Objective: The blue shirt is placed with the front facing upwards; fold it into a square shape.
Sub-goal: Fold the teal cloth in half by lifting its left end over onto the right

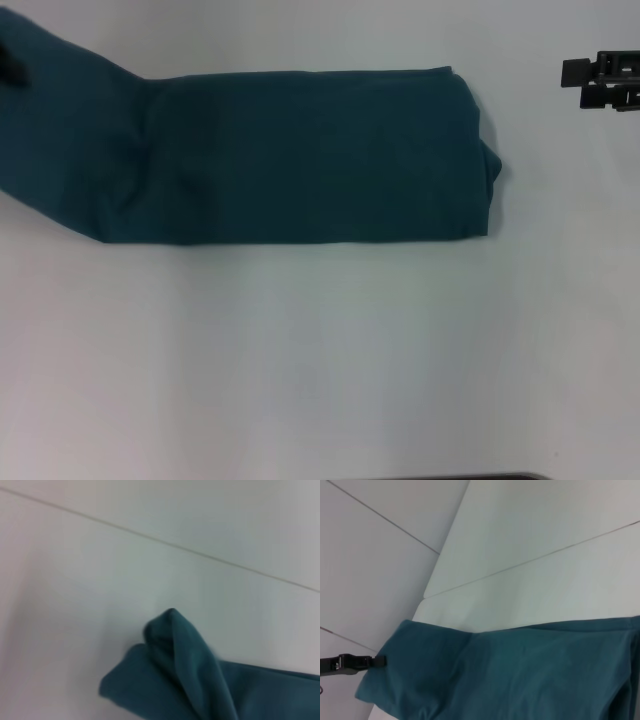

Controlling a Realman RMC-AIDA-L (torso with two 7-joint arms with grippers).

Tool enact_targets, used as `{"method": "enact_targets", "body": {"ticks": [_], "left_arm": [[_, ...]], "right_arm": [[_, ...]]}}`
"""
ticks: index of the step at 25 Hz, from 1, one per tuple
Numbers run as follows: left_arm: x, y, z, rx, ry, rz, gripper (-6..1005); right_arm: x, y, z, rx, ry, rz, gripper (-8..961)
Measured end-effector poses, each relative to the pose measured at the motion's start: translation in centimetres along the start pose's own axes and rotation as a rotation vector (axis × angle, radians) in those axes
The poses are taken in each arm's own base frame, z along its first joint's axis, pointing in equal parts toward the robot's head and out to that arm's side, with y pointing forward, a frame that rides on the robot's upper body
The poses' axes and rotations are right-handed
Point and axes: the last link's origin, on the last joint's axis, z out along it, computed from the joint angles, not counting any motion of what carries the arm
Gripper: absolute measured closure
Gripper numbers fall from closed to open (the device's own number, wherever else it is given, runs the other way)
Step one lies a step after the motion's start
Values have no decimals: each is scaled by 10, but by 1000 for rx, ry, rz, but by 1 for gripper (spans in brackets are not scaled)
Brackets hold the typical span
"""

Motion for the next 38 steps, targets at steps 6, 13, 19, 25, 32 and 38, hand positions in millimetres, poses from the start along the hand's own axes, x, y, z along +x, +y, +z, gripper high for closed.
{"method": "enact_targets", "body": {"ticks": [6,13,19,25,32,38], "left_arm": [[-11,52,9,-254,-70,46,926],[-22,96,22,-483,-117,83,926],[-19,129,28,-628,-122,96,927],[-20,161,48,-613,-177,156,927],[-15,198,55,-597,-198,226,927],[-14,219,78,-548,-207,240,927]], "right_arm": [[2,0,1,0,5,2,75],[3,-1,0,2,8,4,76],[4,-3,1,19,30,-4,77],[5,-4,2,32,38,-8,77],[6,-6,1,40,38,-4,78],[6,-7,3,47,34,-5,79]]}}
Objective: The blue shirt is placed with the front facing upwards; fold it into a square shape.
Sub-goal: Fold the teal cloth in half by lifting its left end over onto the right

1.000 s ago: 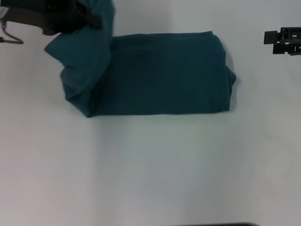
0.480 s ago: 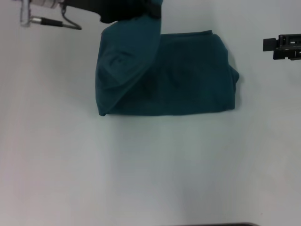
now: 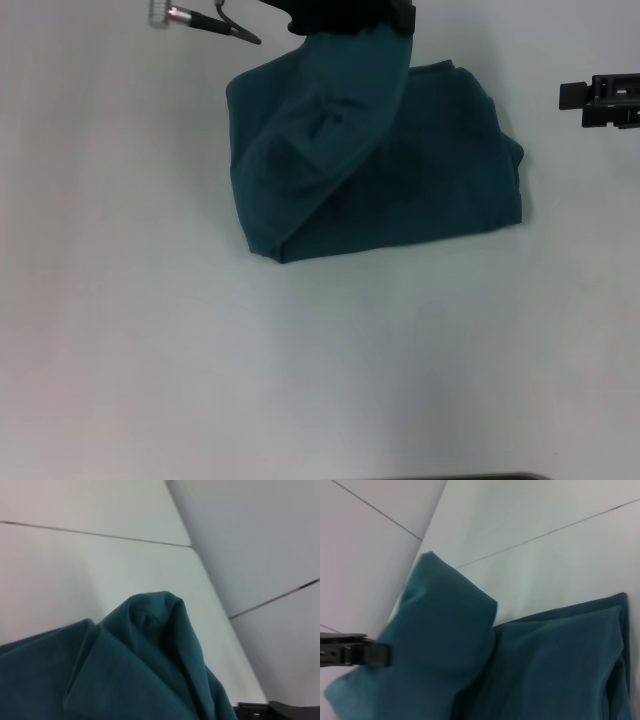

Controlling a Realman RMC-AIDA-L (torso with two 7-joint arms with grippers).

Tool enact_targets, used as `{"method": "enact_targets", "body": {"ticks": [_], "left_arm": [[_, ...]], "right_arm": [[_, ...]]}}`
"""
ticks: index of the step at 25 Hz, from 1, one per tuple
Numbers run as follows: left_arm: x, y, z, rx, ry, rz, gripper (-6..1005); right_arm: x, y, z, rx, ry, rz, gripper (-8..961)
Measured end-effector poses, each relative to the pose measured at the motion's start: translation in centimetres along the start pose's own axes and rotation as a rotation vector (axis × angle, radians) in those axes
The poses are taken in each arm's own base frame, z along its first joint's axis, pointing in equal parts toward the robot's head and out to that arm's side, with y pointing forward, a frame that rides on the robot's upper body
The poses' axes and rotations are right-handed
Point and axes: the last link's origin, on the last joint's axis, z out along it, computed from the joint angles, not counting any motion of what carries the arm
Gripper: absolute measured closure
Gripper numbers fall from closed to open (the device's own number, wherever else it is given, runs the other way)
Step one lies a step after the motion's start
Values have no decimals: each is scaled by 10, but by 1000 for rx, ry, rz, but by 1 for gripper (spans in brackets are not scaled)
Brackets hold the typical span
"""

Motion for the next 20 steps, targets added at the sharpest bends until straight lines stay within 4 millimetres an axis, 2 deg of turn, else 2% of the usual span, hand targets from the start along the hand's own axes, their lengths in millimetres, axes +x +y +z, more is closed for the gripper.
{"method": "enact_targets", "body": {"ticks": [5,20], "left_arm": [[0,-7,8,40,-5,-16,928],[1,-7,13,58,6,-27,918]], "right_arm": [[0,-1,1,2,-3,2,79],[0,1,3,-4,-2,1,81]]}}
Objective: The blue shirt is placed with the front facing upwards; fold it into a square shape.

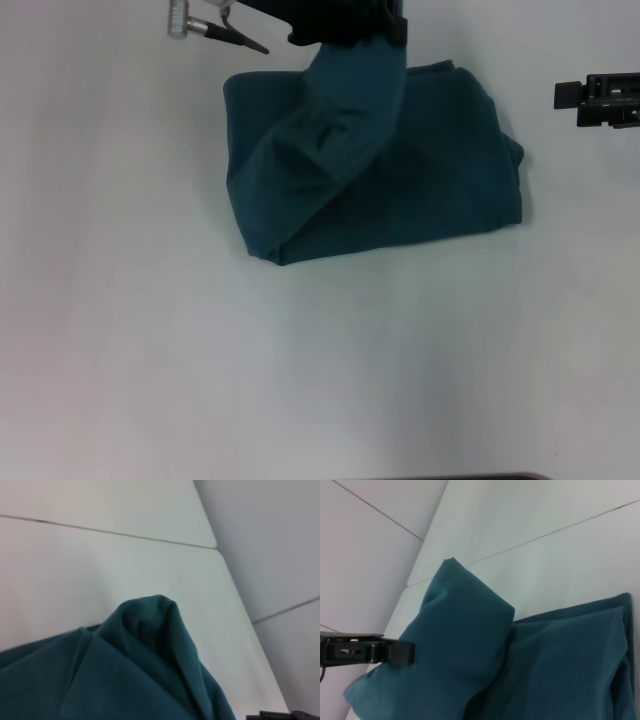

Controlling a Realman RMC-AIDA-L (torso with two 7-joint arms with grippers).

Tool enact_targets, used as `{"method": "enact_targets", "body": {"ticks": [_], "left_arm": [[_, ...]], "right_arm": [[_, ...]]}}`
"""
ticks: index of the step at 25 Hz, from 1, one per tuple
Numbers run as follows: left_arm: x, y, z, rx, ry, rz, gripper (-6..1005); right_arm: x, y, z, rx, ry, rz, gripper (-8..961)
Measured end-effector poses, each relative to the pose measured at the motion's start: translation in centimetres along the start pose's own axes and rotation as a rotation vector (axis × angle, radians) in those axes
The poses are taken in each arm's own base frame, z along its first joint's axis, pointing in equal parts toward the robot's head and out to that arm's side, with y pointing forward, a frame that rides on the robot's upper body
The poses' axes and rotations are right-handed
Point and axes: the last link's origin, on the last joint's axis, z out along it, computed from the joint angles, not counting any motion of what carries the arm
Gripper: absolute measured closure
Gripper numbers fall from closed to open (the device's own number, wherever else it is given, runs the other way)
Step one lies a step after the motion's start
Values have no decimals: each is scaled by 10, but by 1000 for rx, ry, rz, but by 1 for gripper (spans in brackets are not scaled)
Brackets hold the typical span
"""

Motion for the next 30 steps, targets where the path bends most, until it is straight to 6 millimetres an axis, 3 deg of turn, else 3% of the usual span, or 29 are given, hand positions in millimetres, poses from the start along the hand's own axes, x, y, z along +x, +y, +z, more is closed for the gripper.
{"method": "enact_targets", "body": {"ticks": [7,11,16,21,26,30], "left_arm": [[-2,15,23,7,-63,70,893],[5,12,16,-32,17,32,879],[8,8,-1,-112,115,7,652],[-1,-18,-23,-108,150,-41,478],[-31,-57,-68,-133,142,-58,260],[-61,-77,-92,-127,47,10,110]], "right_arm": [[-1,0,0,3,-4,-5,82],[-2,0,1,4,-4,-9,82],[-2,0,1,4,-4,-9,83],[-1,0,2,2,-2,-7,83],[-3,0,0,5,-3,-2,84],[-8,2,1,4,-4,-2,84]]}}
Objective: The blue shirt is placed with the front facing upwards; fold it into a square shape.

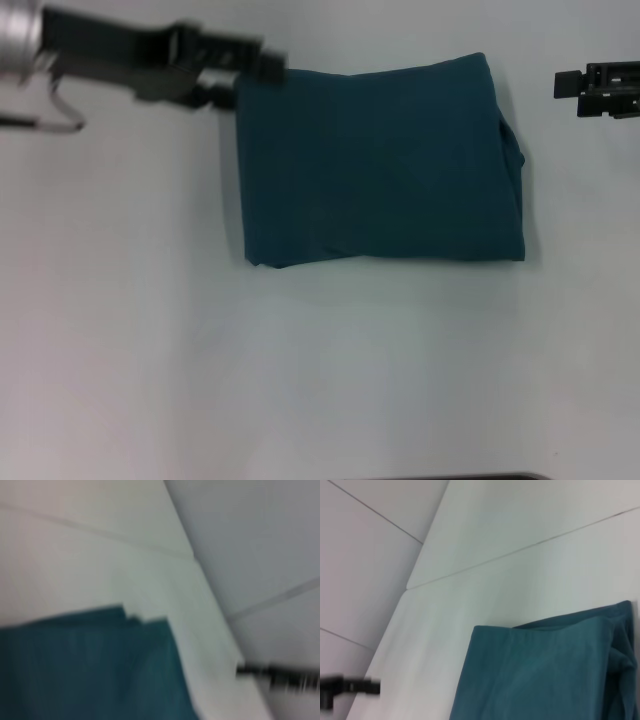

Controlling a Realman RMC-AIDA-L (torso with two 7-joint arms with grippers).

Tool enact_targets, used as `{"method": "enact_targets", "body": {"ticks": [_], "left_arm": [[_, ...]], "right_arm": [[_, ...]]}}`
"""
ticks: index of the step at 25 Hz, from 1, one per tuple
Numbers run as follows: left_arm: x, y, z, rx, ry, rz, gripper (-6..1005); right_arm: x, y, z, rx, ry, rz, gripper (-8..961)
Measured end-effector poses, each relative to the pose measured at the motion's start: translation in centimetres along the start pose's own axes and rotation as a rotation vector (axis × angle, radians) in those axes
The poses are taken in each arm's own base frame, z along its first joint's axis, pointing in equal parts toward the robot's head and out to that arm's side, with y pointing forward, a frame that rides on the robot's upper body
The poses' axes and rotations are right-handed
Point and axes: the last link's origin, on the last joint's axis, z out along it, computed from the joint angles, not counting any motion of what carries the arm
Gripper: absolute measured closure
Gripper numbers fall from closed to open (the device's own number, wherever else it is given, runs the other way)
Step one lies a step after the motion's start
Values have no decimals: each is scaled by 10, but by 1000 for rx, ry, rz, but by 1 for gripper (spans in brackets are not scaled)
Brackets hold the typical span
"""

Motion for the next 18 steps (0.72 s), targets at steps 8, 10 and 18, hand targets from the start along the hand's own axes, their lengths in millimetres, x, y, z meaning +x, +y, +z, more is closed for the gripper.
{"method": "enact_targets", "body": {"ticks": [8,10,18], "left_arm": [[-52,-31,-34,34,46,146,40],[-57,-35,-42,38,78,119,40],[-74,-43,-62,23,137,55,40]], "right_arm": [[-10,10,26,34,73,3,85],[-16,14,40,73,108,-24,85],[-46,29,73,206,152,-114,86]]}}
